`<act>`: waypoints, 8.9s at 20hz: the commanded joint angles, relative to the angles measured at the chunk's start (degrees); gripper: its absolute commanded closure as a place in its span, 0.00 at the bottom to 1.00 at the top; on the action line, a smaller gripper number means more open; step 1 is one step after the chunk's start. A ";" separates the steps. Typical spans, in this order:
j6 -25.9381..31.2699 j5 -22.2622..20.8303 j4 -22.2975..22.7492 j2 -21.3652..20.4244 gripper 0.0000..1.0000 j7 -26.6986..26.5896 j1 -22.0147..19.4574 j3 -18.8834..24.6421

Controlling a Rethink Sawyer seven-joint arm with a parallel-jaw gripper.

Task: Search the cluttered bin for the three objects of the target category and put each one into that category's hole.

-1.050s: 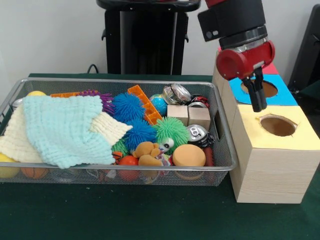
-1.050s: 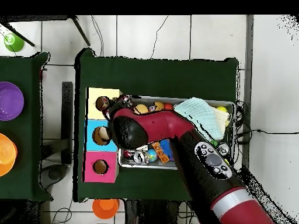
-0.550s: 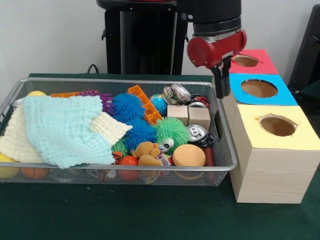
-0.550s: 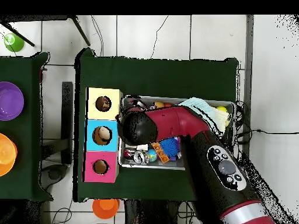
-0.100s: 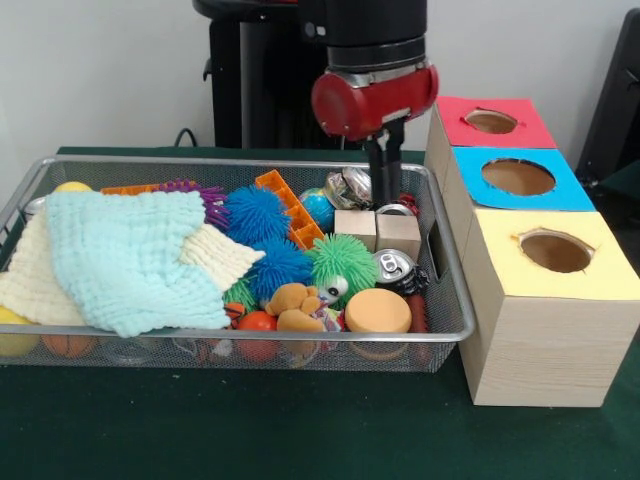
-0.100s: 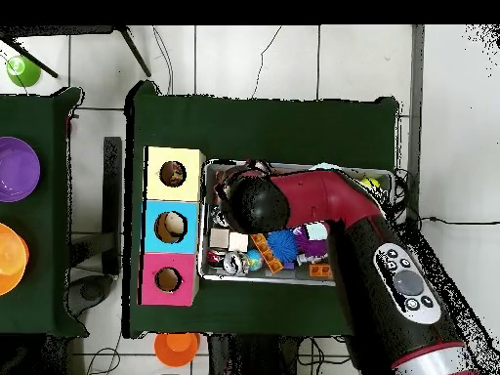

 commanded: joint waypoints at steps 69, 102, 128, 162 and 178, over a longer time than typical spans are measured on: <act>3.11 -15.50 -9.97 14.50 0.00 -6.17 -4.20 2.13; 2.47 -18.60 -12.24 20.22 0.00 -5.61 -1.43 -0.71; 4.73 -22.90 -15.75 19.05 0.00 -4.08 2.61 -6.99; 15.52 -22.62 -17.30 20.39 1.00 -9.07 5.45 -8.98; 28.01 -19.73 -16.79 13.08 1.00 -15.24 4.66 -8.57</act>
